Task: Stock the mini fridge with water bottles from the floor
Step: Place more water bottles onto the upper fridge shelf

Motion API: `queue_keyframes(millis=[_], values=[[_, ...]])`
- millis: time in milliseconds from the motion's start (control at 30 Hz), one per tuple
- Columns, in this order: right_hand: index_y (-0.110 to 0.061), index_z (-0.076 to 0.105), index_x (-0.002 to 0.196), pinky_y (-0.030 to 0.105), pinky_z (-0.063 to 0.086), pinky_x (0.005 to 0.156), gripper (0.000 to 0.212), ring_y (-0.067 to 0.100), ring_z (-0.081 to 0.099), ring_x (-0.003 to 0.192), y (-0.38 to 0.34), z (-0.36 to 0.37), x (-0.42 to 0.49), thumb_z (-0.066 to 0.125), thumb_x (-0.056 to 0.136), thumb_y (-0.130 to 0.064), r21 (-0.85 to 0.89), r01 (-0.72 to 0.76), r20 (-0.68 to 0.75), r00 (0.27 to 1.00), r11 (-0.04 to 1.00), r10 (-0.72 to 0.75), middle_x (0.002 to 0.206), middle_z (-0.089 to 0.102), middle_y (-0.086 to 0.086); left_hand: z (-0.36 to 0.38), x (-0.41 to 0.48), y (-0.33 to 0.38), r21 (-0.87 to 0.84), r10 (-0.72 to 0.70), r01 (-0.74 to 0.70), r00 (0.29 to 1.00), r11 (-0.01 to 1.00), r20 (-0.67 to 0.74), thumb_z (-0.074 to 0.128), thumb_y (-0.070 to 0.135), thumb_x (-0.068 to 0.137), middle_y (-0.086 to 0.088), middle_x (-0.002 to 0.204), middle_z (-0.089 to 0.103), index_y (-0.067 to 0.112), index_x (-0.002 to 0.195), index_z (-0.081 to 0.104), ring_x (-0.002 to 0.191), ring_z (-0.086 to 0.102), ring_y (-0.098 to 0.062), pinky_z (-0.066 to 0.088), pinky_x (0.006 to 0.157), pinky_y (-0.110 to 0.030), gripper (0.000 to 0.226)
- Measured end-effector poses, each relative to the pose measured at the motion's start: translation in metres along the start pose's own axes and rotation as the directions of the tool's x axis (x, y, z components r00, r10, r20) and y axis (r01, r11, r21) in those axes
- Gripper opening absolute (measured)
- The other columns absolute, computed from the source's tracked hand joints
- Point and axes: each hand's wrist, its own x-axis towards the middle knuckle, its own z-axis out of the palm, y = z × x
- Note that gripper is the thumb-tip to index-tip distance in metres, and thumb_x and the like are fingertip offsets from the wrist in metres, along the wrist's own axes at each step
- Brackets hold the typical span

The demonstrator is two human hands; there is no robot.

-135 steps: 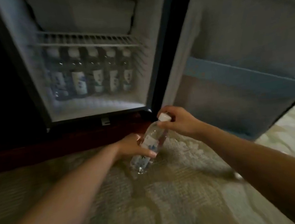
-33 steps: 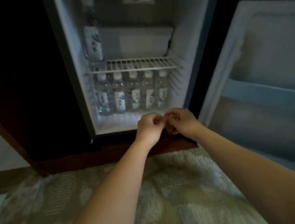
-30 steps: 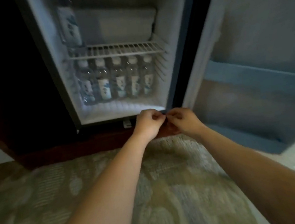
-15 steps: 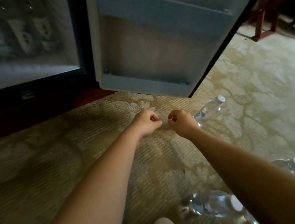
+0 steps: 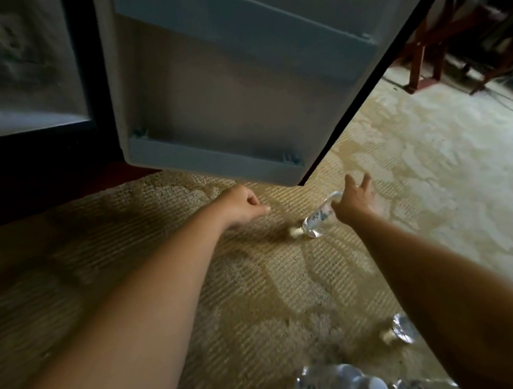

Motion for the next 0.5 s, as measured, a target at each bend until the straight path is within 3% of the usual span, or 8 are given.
queue_keyframes(millis=[100,167,233,300,500], values=[[-0.011,0.034,0.14,0.041,0.051,0.083,0.052,0.04,0.049,0.121,0.002,0.008,0.013,0.053,0.092,-0.012,0.066,-0.006,0.074,0.997,0.998,0.001,0.152,0.017,0.02,-0.01,-0.001,-0.016,0.002,-0.062,0.062,0.998,0.998,-0.017,0.056,0.037,0.09,-0.004,0.096,0.059,0.012,0.103,0.06,0.086,0.054,-0.019,0.047,0.087,-0.037,0.029],[-0.007,0.044,0.131,0.037,0.052,0.077,0.04,0.039,0.054,0.111,0.001,0.01,0.015,0.052,0.092,-0.01,0.076,-0.003,0.04,0.999,0.997,0.0,0.145,0.027,0.022,-0.013,-0.001,-0.024,0.015,-0.088,0.088,0.996,0.996,-0.02,0.056,0.036,0.09,-0.004,0.097,0.057,0.011,0.102,0.059,0.087,0.053,-0.019,0.045,0.088,-0.035,0.028],[-0.006,0.05,0.121,0.039,0.053,0.081,0.03,0.037,0.055,0.103,-0.003,0.012,0.013,0.054,0.091,-0.011,0.092,0.032,-0.008,0.999,0.995,-0.031,0.134,0.038,0.021,-0.015,-0.003,-0.028,0.028,-0.102,0.102,0.995,0.994,-0.024,0.056,0.035,0.091,-0.004,0.1,0.056,0.009,0.108,0.059,0.092,0.052,-0.019,0.043,0.089,-0.035,0.031],[-0.006,0.053,0.118,0.04,0.052,0.085,0.027,0.034,0.055,0.102,-0.009,0.011,0.006,0.055,0.091,-0.012,0.083,0.112,-0.021,0.994,0.99,-0.11,0.128,0.043,0.02,-0.017,-0.004,-0.031,0.05,-0.104,0.105,0.994,0.993,-0.022,0.058,0.035,0.09,-0.004,0.106,0.058,0.01,0.109,0.059,0.095,0.053,-0.019,0.043,0.089,-0.035,0.031],[-0.01,0.055,0.116,0.028,0.043,0.076,0.027,0.028,0.055,0.103,-0.036,0.001,-0.022,0.057,0.09,-0.016,0.032,0.38,0.039,0.924,0.924,-0.381,0.125,0.048,0.014,-0.026,-0.018,-0.047,0.16,-0.08,0.078,0.997,0.984,0.003,0.064,0.034,0.086,-0.006,0.124,0.057,0.013,0.117,0.058,0.109,0.055,-0.021,0.045,0.097,-0.034,0.039]])
